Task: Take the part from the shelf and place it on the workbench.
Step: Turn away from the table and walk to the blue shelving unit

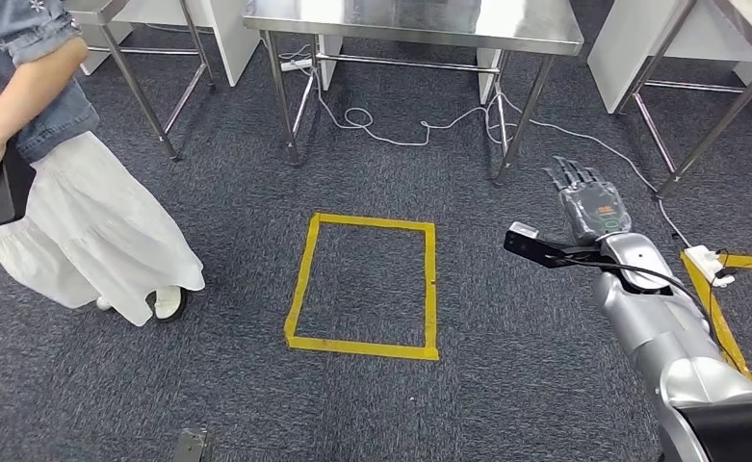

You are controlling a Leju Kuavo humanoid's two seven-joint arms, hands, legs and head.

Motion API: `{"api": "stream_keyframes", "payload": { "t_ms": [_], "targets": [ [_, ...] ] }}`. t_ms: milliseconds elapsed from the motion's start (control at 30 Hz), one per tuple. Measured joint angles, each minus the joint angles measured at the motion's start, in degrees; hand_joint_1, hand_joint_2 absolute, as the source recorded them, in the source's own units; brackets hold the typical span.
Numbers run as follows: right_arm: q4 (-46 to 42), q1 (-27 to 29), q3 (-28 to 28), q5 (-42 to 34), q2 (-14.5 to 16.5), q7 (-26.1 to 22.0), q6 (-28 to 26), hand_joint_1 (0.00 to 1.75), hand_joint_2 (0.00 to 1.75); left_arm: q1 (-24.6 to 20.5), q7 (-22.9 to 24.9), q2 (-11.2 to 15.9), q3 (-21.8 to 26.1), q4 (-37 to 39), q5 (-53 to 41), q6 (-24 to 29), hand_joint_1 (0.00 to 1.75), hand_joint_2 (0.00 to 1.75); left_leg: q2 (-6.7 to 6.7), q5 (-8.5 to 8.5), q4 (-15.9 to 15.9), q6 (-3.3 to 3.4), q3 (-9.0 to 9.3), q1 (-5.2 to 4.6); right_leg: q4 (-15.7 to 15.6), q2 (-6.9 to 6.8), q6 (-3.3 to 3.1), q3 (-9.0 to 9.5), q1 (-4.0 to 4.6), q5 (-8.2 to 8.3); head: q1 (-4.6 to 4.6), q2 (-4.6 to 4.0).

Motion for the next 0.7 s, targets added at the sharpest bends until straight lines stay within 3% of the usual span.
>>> {"api": "stream_keyframes", "payload": {
  "t_ms": [33,67,100,133,167,200,233,300,333,400,433,500,567,600,633,700],
  "targets": [
    [0.05,0.17,-0.07,0.03,-0.14,0.02,0.0,0.0,1.75,0.01,0.04,-0.05,0.0,0.0,0.0,-0.24,0.0,0.0,0.04,0.85,0.03,-0.06,-1.05,0.09,3.87,0.03,0.14,-0.96,-0.38,-2.3,0.11,0.0],
    [0.1,0.43,-0.13,0.08,-0.23,0.04,0.0,0.0,1.75,0.03,0.07,-0.11,0.0,0.0,0.0,-0.4,0.0,0.0,0.1,1.69,0.07,-0.27,-2.12,0.22,7.47,0.04,0.66,-1.47,-0.83,-3.49,0.1,0.0],
    [0.13,0.75,-0.19,0.13,-0.24,0.08,-0.01,0.0,1.75,0.03,0.1,-0.16,0.0,0.0,0.0,-0.4,0.0,0.0,0.18,2.49,0.12,-0.54,-3.19,0.42,9.9,0.04,1.54,-1.32,-1.29,-3.38,0.11,0.0],
    [0.14,1.05,-0.24,0.19,-0.23,0.14,-0.01,0.0,1.75,0.03,0.12,-0.21,0.01,0.0,0.0,-0.28,0.0,0.0,0.25,3.27,0.16,-0.9,-4.22,0.69,10.41,0.03,2.62,-0.27,-1.78,-2.24,0.12,0.0],
    [0.14,1.28,-0.31,0.26,-0.2,0.23,-0.02,0.0,1.75,0.03,0.12,-0.23,0.01,0.0,0.0,-0.16,0.0,0.0,0.32,4.02,0.22,-1.33,-5.21,0.99,8.96,0.02,3.67,1.73,-2.3,-0.83,0.11,0.0],
    [0.14,1.39,-0.38,0.35,-0.14,0.37,-0.02,0.0,1.75,0.02,0.08,-0.23,0.02,-0.01,0.0,-0.05,0.0,0.0,0.36,4.68,0.3,-1.84,-6.05,1.21,5.61,0.01,4.47,4.66,-2.83,-0.15,0.14,0.0],
    [0.14,1.4,-0.46,0.46,-0.04,0.53,-0.02,0.0,1.75,-0.01,0.01,-0.22,0.02,-0.01,-0.04,0.08,0.0,0.0,0.37,5.27,0.38,-2.41,-6.8,1.34,0.99,0.05,4.77,8.24,-2.9,-0.63,0.22,0.0],
    [0.11,1.4,-0.59,0.72,0.16,0.78,-0.02,0.0,1.75,-0.02,-0.12,-0.17,0.02,-0.02,-0.16,0.43,0.0,0.0,0.39,6.28,0.45,-3.38,-7.62,1.23,-6.04,0.13,4.06,12.79,-2.66,-2.84,0.14,0.0],
    [0.1,1.47,-0.62,0.87,0.26,0.83,0.01,0.0,1.75,0.02,-0.15,-0.16,0.02,-0.02,-0.23,0.57,0.0,0.0,0.4,6.81,0.38,-3.69,-7.81,1.28,-7.42,0.18,3.46,13.53,-2.45,-3.52,0.03,0.0],
    [0.13,1.67,-0.63,1.09,0.4,0.79,0.24,0.0,1.75,0.15,-0.14,-0.13,0.03,-0.01,-0.26,0.56,0.0,0.0,0.38,6.96,0.57,-4.16,-8.21,1.69,-7.24,0.1,2.2,12.89,-2.78,-2.98,-0.22,0.0],
    [0.14,1.68,-0.67,0.92,0.47,0.7,0.55,0.0,1.75,0.2,-0.14,-0.1,0.03,0.0,-0.29,0.53,0.0,0.0,0.34,5.69,1.75,-4.33,-8.79,1.89,-7.09,0.05,1.54,12.54,-2.78,-2.59,-0.27,0.0],
    [0.15,1.65,-1.04,-0.2,0.63,0.37,1.54,0.0,1.75,0.22,-0.14,-0.07,0.03,0.0,-0.43,0.52,0.0,0.0,0.12,0.83,7.69,-4.43,-11.03,1.96,-7.06,0.02,0.34,11.85,-2.49,-1.76,-0.35,0.0],
    [0.22,1.83,-1.75,-1.4,0.78,0.05,2.34,0.0,1.75,0.25,-0.14,-0.08,0.03,0.0,-0.67,0.55,0.0,0.0,-0.05,-3.13,15.31,-4.33,-13.42,1.9,-7.01,0.29,-0.22,11.02,-2.01,-1.11,-0.42,0.0],
    [0.26,2.01,-2.08,-1.66,0.83,-0.02,2.46,0.0,1.75,0.26,-0.11,-0.08,0.03,0.0,-0.78,0.55,0.0,0.0,-0.08,-3.68,17.34,-4.18,-13.66,1.86,-6.98,0.56,-0.31,10.65,-1.75,-0.81,-0.41,0.0],
    [0.3,2.21,-2.36,-1.78,0.85,-0.02,2.45,0.0,1.75,0.27,-0.07,-0.08,0.03,0.0,-0.87,0.56,0.0,0.0,-0.18,-3.25,17.22,-3.91,-12.78,1.79,-6.97,0.88,-0.29,10.35,-1.51,-0.56,-0.42,0.0],
    [0.32,2.47,-2.8,-1.83,0.88,0.09,2.34,0.0,1.75,0.27,0.05,-0.07,0.03,0.0,-0.98,0.59,0.0,0.0,-1.32,-0.8,11.18,-2.89,-8.06,1.51,-6.95,1.67,-0.1,10.04,-1.19,-0.24,-0.43,0.0]
  ]
}}
